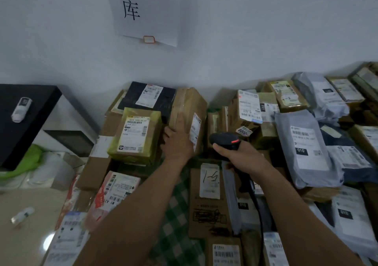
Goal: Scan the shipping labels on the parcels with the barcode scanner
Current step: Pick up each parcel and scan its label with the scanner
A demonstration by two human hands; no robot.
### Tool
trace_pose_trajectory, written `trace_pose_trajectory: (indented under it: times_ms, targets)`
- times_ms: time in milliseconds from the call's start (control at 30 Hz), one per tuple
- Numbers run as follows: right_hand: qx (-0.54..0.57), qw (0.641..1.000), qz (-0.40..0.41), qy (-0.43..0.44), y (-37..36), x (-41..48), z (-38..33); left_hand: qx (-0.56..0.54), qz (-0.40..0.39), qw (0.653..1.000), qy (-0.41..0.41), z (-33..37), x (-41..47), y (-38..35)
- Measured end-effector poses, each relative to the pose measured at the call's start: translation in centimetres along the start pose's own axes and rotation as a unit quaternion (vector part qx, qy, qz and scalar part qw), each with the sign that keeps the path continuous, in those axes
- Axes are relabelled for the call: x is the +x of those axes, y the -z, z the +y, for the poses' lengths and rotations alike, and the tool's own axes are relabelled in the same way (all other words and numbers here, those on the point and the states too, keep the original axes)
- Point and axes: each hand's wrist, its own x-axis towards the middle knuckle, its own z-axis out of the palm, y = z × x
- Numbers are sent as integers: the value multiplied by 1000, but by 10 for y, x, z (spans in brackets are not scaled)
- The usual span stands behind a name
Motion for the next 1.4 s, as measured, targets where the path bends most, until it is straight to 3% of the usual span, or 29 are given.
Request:
trace_pose_trajectory:
  times_ms: [233, 467, 800, 1100, 1167, 1233, 1267, 1400]
  targets:
    - [0, 1000, -14, -27, 4, 28, 16, -71, -30, 997, -1, -6, 40, -24]
    - [21, 999, -10, -37, 10, 44, 30, -58, 12, 998, -34, -9, 59, -43]
    - [36, 998, -10, -42, 9, 53, 33, -89, 21, 996, -17, -6, 81, -41]
    - [33, 998, -6, -49, 9, 59, 33, -84, 47, 995, -28, -41, 88, -84]
    - [32, 998, -6, -50, 8, 59, 33, -98, 21, 994, -38, -44, 100, -102]
    - [32, 998, -7, -48, 8, 60, 33, -2, -82, 994, -67, -32, 93, -99]
    - [33, 998, -7, -48, 8, 60, 33, 44, -93, 993, -59, -27, 84, -96]
    - [41, 998, -4, -49, 10, 63, 37, 23, -77, 995, -65, -31, 79, -107]
